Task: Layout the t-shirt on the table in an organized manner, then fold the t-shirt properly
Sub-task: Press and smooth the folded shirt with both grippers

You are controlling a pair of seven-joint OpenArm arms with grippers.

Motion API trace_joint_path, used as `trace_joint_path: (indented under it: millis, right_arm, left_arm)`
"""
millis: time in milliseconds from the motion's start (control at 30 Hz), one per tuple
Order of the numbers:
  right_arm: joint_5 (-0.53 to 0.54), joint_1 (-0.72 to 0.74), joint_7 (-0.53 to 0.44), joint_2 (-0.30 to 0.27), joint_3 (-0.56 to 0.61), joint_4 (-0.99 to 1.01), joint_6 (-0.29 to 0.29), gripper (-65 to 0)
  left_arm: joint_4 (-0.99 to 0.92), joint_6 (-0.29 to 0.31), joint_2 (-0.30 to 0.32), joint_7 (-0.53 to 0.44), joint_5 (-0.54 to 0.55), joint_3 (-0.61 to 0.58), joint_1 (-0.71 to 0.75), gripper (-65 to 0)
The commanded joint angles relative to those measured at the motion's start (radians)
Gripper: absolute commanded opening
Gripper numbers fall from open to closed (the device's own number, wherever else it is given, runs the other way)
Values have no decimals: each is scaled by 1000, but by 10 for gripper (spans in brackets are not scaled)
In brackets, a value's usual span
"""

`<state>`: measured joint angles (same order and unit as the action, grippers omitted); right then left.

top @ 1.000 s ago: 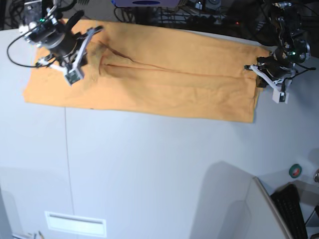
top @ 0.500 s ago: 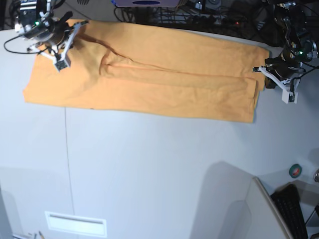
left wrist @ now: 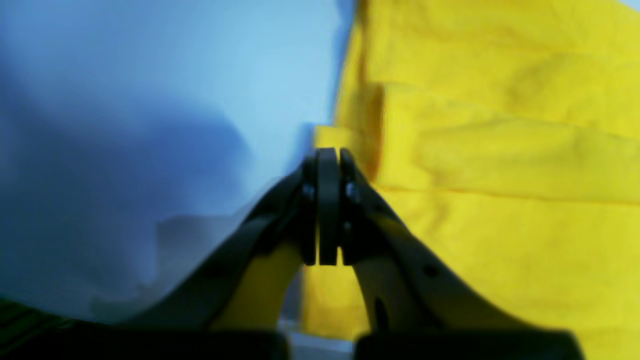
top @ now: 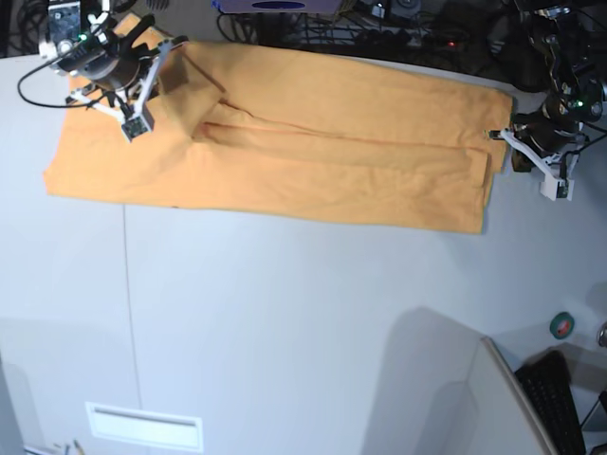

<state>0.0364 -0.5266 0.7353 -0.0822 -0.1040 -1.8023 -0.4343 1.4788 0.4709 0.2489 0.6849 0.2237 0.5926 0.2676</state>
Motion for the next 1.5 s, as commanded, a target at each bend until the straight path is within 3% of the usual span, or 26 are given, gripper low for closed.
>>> trace_joint_path:
  millis: [0,167,333,500,667,933,967,1100,1233,1333,1467]
  right_arm:
    - [3,20,-15,3,-1,12,1,-650]
    - [1,59,-15,28,-9,66,1,-650]
    - [1,141,-16,0,-132,143,2,-650]
    - [1,205,-16,-35,-155,292,2,-650]
    - [1,267,-78,-38,-156,421,2,-650]
    - [1,469,-145,-112,-156,695,2,-650]
    - [1,497,-159,-115,-156,731,2,-650]
    - [1,575,-187,-149,-158,813,2,-650]
    - [3,583,-214,-150,-158,781,2,-650]
    - [6,535,-217,-144,-158,645,2,-650]
    - [4,399,-214,-103,-158,378,2,-650]
  left_arm:
    - [18,2,10,-18,10,2,-1,-650]
    - [15,2,-15,-18,10,-7,-1,-650]
    - [-14,-2,-44,-18,1,-41,-20,-650]
    - [-132,-34,-43,-18,1,-72,-63,-650]
    - [-229,-47,-43,-20,0,-76,-143,-650]
    - [-396,-51,-33,-63,0,-191,-337,-650]
    - [-425,-57,-33,-95,0,-210,-359,-650]
    - [-556,-171,-33,-193,6,-314,-457,-650]
    - [-599,-174,-35,-244,10,-343,-506,-650]
    - [-567,-172,-35,-248,23,-340,-514,-650]
    - [-415,-171,-10,-241,154,-273,-428,-650]
